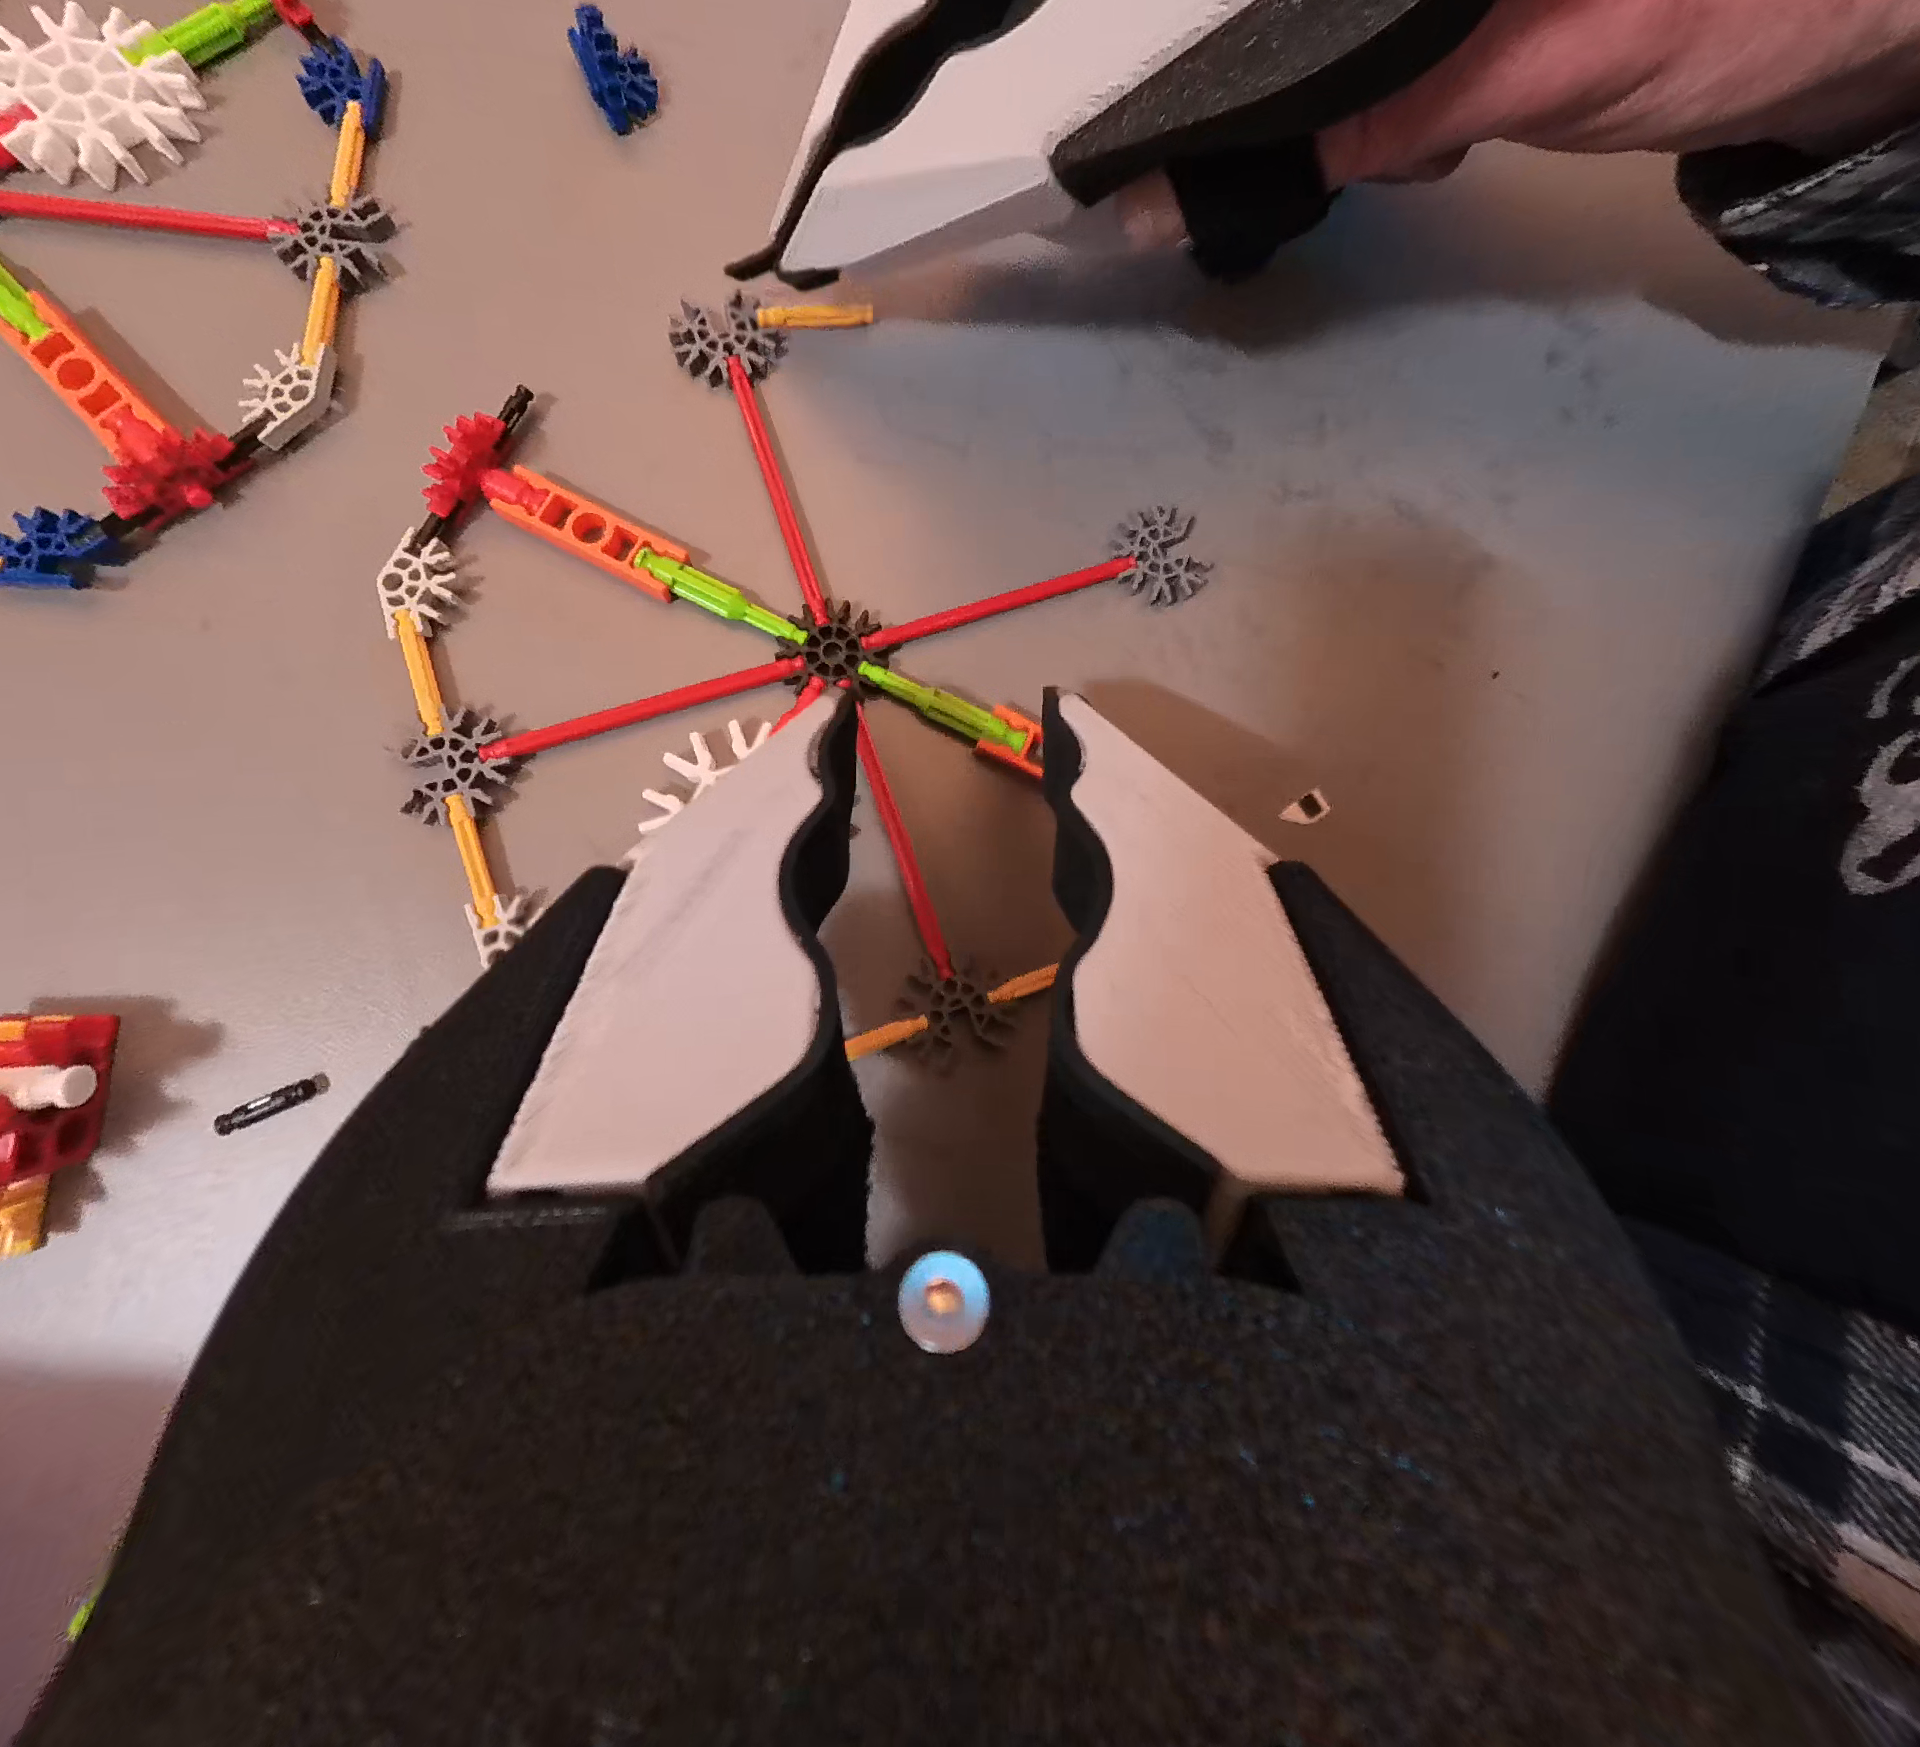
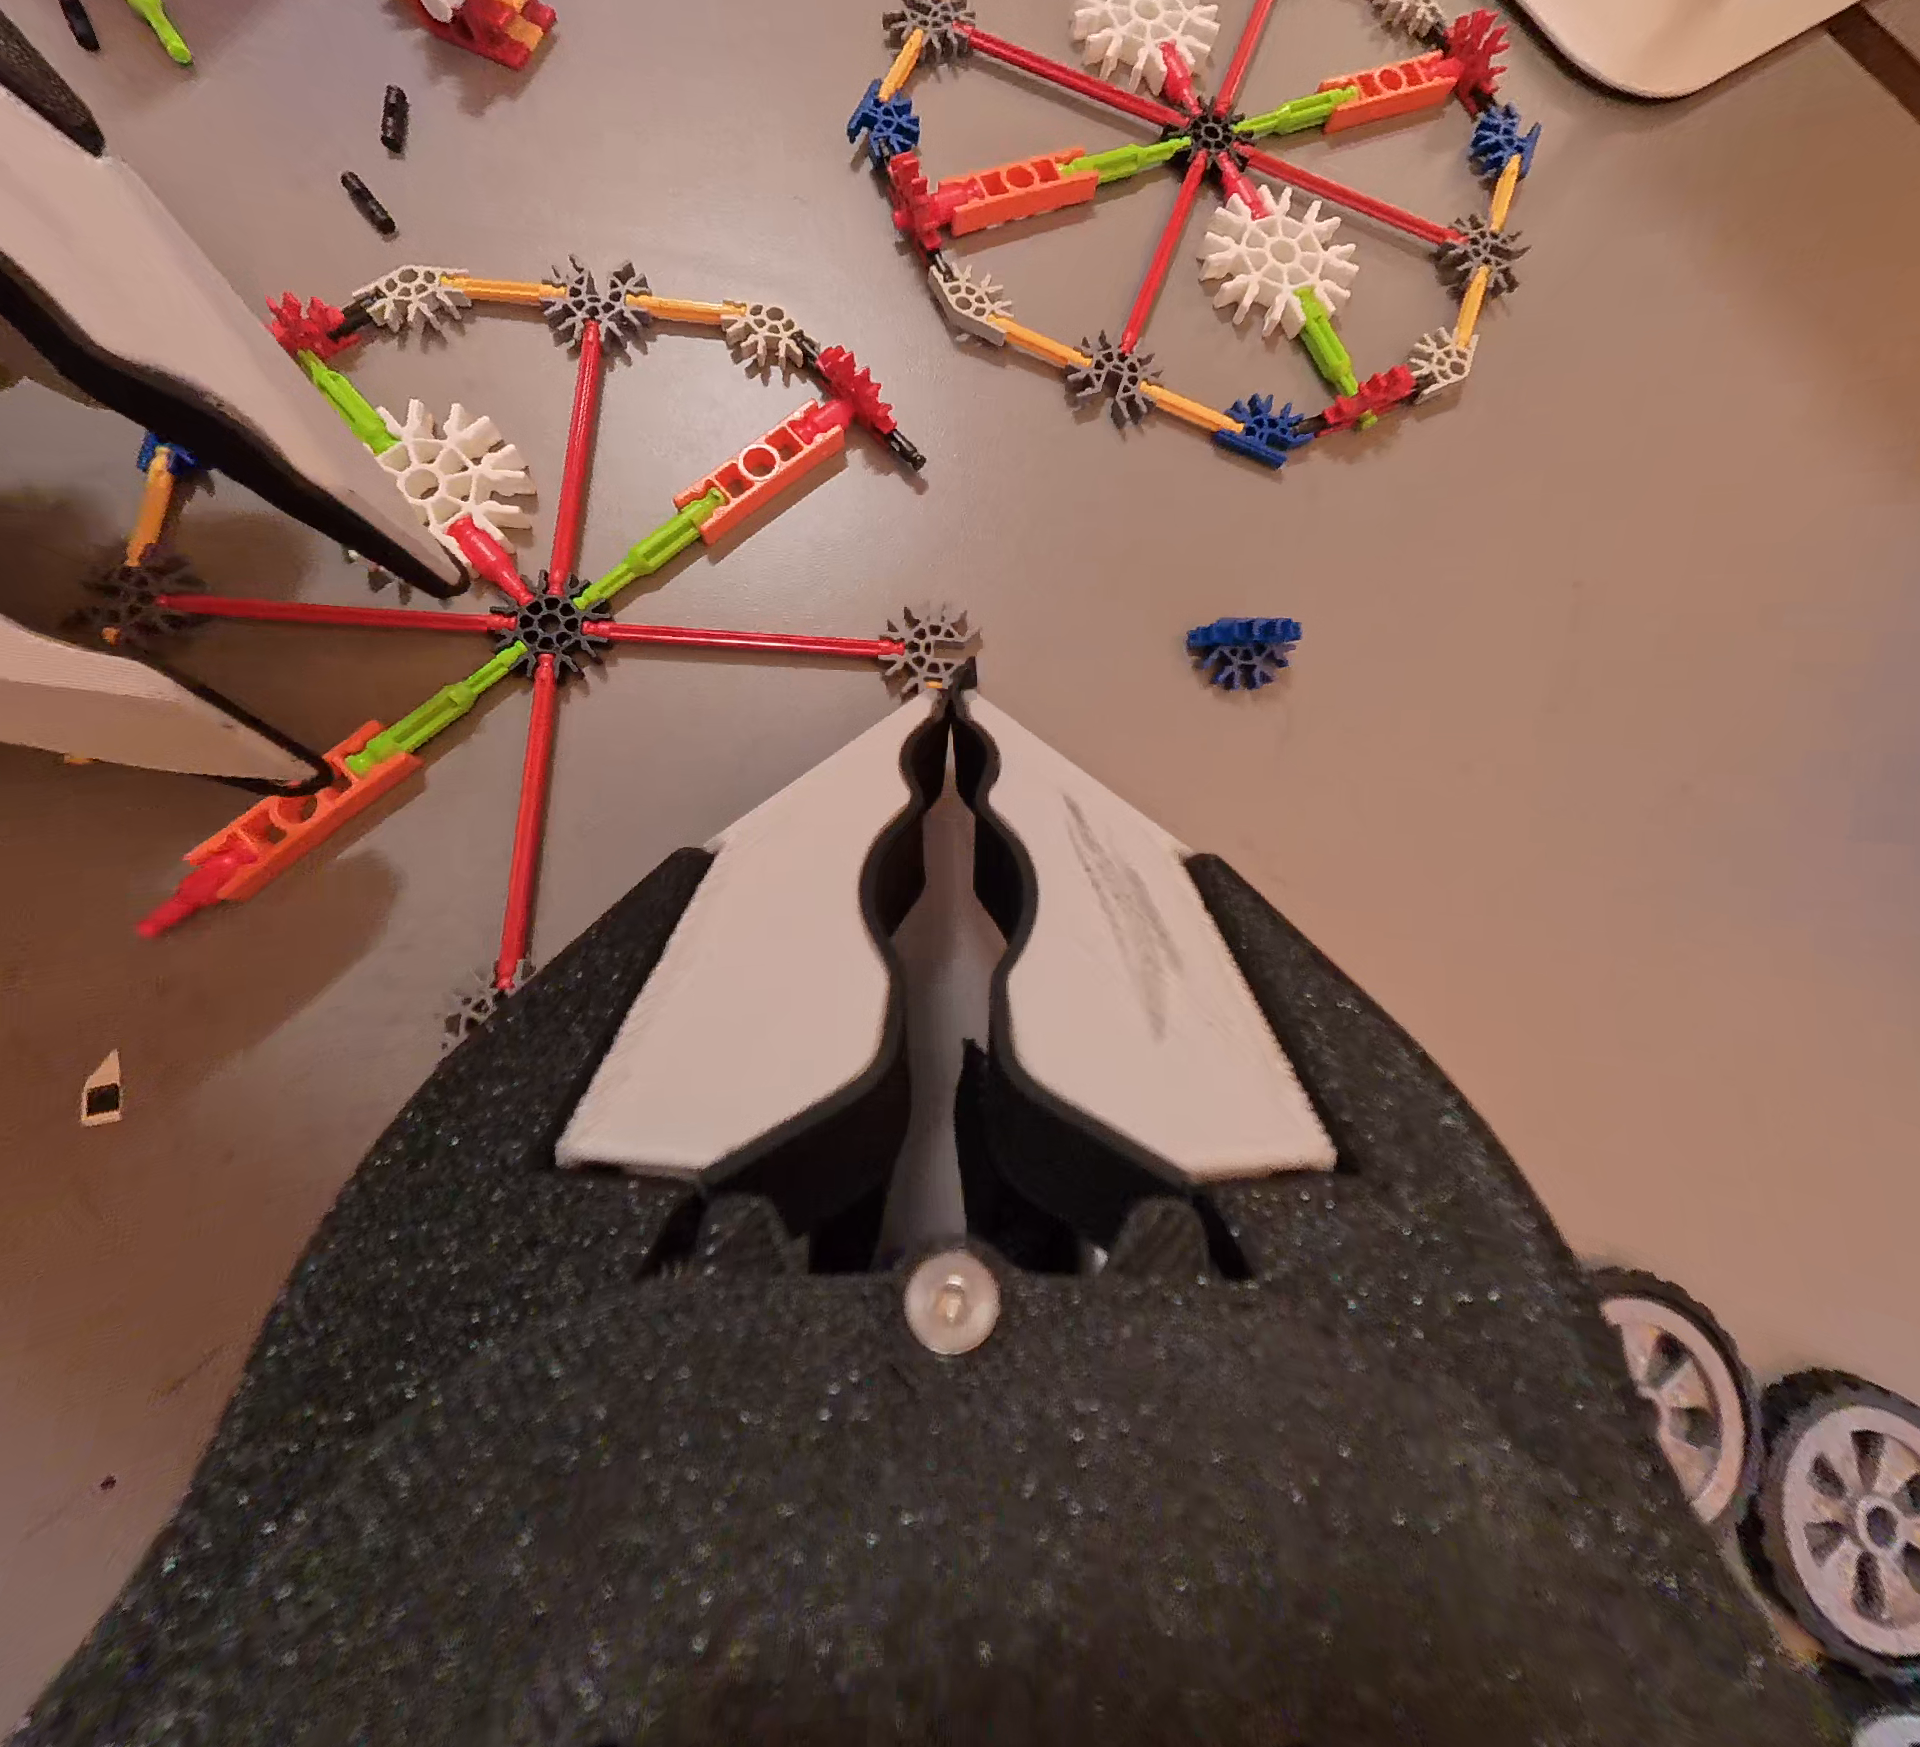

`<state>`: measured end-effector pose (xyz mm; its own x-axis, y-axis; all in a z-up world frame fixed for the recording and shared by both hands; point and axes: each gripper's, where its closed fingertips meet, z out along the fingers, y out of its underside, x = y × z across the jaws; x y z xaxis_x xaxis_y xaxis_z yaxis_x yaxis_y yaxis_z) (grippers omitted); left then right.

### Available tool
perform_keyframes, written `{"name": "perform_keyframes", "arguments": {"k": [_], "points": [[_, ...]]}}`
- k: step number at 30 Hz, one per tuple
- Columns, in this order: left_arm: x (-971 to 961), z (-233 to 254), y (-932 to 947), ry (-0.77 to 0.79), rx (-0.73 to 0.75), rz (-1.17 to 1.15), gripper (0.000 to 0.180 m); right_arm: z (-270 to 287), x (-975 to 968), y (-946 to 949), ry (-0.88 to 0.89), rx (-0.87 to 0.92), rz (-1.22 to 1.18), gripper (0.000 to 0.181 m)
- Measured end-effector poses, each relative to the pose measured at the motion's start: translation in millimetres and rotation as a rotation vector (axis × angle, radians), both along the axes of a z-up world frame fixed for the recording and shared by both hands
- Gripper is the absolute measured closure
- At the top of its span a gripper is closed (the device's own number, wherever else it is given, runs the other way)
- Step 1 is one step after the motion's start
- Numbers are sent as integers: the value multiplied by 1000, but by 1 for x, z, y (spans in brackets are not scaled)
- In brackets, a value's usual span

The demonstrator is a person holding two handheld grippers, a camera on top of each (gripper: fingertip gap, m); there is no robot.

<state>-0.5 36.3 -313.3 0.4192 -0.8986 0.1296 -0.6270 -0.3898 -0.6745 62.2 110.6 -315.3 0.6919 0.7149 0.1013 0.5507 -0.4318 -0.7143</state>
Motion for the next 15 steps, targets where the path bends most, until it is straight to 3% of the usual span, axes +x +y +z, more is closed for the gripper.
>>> {"name": "perform_keyframes", "arguments": {"k": [5, 15], "points": [[2, 0, 1, -5, -4, -1, 145, -6, 0, -5, -7, -25, 16, 174], [3, -2, 2, 3, -6, -8, 145, -7, -2, 0, -24, -3, 13, 181]]}}
